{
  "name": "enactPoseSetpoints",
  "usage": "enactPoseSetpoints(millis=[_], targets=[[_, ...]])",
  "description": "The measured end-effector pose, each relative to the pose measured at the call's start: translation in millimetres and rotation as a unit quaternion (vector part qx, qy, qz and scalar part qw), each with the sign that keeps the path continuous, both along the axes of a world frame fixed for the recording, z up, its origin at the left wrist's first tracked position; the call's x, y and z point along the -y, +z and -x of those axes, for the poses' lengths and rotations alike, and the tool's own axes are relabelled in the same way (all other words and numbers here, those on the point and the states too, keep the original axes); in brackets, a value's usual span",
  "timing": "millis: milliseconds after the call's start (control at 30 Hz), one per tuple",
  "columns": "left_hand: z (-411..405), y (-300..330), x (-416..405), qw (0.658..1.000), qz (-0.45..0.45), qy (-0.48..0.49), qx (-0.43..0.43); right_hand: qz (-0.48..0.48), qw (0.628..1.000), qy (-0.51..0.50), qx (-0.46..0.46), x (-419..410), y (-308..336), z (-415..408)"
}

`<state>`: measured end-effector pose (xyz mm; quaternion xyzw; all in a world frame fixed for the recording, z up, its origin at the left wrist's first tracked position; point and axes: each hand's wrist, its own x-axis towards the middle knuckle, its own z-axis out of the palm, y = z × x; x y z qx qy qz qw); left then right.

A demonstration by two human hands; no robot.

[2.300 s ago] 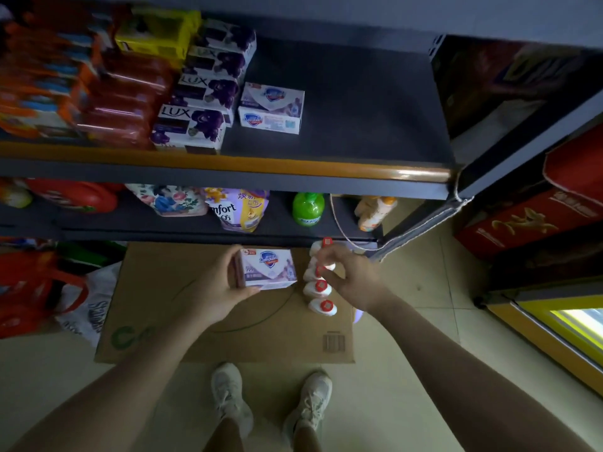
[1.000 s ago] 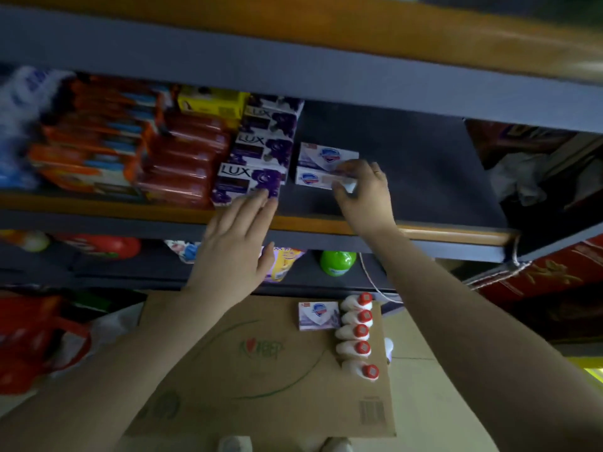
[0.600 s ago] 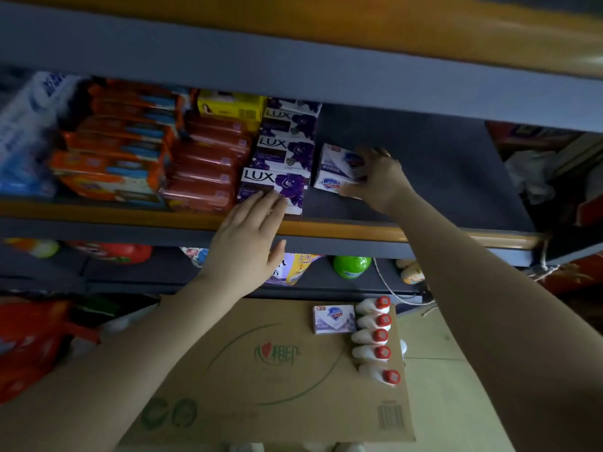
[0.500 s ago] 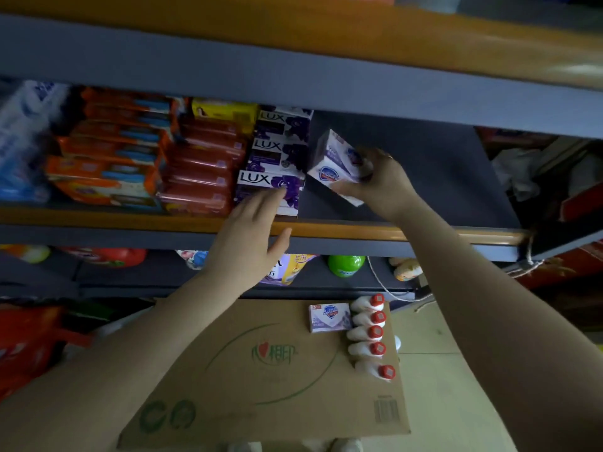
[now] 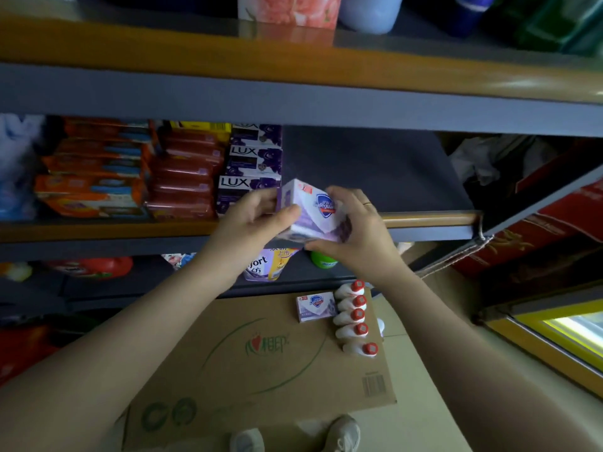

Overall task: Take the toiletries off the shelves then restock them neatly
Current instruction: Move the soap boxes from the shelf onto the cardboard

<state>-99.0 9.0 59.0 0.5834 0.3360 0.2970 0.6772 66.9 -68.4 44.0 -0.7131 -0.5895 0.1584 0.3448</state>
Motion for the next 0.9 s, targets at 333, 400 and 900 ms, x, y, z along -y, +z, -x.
enactPoseSetpoints(millis=[333, 400, 900], targets=[[5.4, -44.3, 20.8, 0.993, 0.045, -0.095, -0.045, 0.064, 0.996, 0.004, -0.062, 60.5, -5.7, -5.0], [2.7, -52.4, 26.8, 0.993, 0.048, -0.102, -0.047, 0.054, 0.992, -0.016, -0.116, 71.6, -9.2, -11.0], [-1.2, -63.9, 42.5, 0.745, -0.661, -0.057, -0.071, 0.066, 0.922, -0.016, -0.382, 100.7, -18.8, -15.4]])
